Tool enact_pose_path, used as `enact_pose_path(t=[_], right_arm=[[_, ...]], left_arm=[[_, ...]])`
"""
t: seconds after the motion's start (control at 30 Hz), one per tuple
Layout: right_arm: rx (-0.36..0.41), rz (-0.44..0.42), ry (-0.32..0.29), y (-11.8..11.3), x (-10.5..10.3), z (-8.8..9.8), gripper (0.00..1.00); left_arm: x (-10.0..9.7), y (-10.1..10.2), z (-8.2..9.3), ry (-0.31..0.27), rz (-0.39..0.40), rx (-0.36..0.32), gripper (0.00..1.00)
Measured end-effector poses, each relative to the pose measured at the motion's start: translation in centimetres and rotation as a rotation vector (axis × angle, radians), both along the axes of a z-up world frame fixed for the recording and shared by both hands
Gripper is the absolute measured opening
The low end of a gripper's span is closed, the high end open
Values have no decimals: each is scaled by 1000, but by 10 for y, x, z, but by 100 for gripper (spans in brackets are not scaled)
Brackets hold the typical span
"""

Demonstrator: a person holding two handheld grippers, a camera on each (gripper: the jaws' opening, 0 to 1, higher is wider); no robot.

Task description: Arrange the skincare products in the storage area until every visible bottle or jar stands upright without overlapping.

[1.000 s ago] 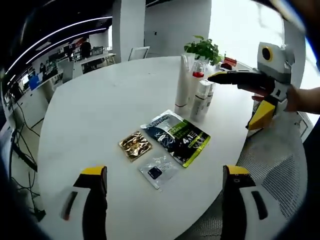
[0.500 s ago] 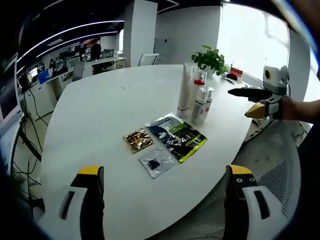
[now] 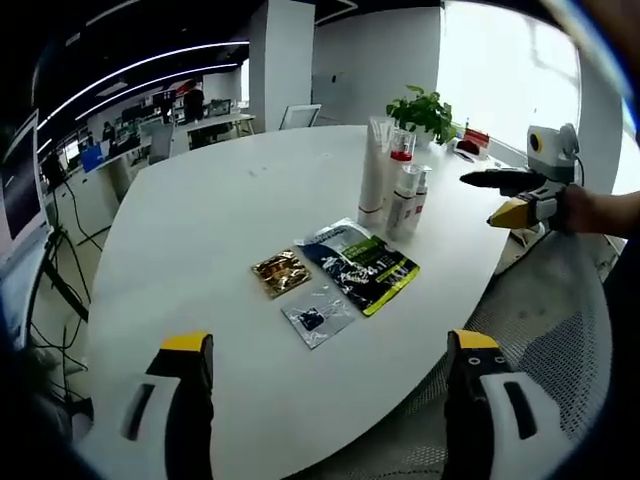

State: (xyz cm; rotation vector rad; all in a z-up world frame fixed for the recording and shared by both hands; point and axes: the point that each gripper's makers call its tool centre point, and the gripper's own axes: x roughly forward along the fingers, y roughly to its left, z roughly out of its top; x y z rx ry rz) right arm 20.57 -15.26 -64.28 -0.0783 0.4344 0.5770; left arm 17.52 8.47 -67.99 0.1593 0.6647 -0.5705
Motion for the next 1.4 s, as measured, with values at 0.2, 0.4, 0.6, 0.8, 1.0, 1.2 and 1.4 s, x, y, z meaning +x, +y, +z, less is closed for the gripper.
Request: enact_pose_path(t=[0.2,0.4,0.6,0.8,1.0,1.2,1.4], right_arm=[[4,3,9,1,-1,-1,99],[2,9,17,2,-3,-2,99],[2,32,25,6,-7,-4,99],[9,90,11,16,-16,1,100],[39,126,17,22,-20,2,100],[60,161,22,29,-23,3,100],[56,153,32,29,-23,1,99]], left_arm=[[1,3,0,-3,2,-2,94],[1,2,0,-8,6,11,93],[6,10,2,-32,55,18,91],[10,17,5,-55,105,30,92],[11,18,10,-82,117,18,92],[12,24,10,-94,125,64,91],[13,29,9,-97,139,55,89]])
